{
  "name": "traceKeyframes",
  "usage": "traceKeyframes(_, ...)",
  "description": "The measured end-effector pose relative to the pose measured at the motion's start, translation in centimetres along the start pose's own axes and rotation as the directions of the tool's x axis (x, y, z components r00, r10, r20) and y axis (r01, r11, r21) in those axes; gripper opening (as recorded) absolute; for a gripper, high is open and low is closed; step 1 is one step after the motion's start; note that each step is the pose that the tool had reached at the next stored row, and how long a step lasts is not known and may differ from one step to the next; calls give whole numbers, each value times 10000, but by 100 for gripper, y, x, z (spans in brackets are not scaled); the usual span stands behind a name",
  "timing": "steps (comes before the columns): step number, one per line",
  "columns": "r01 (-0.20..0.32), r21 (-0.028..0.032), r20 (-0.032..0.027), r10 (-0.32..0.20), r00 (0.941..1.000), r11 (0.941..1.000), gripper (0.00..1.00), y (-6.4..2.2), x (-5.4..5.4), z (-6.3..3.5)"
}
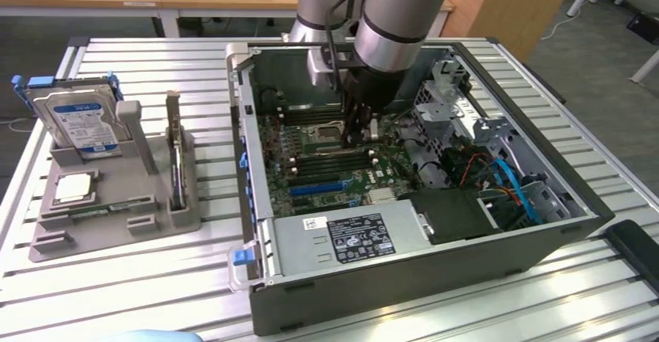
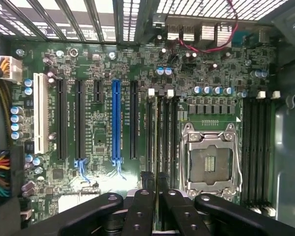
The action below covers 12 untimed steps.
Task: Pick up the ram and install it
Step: 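Insert the ram into the slot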
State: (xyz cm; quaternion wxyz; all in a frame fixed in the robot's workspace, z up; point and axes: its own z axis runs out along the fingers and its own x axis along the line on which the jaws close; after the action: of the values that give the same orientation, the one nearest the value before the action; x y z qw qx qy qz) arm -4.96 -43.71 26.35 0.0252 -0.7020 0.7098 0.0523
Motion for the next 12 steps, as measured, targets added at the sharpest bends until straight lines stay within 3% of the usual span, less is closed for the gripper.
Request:
traceKeyframes(5, 0, 4, 1, 0, 10000, 10000, 13, -3, 9, 80)
traceKeyframes(12, -2, 5, -27, 2, 10000, 10000, 13, -3, 4, 85)
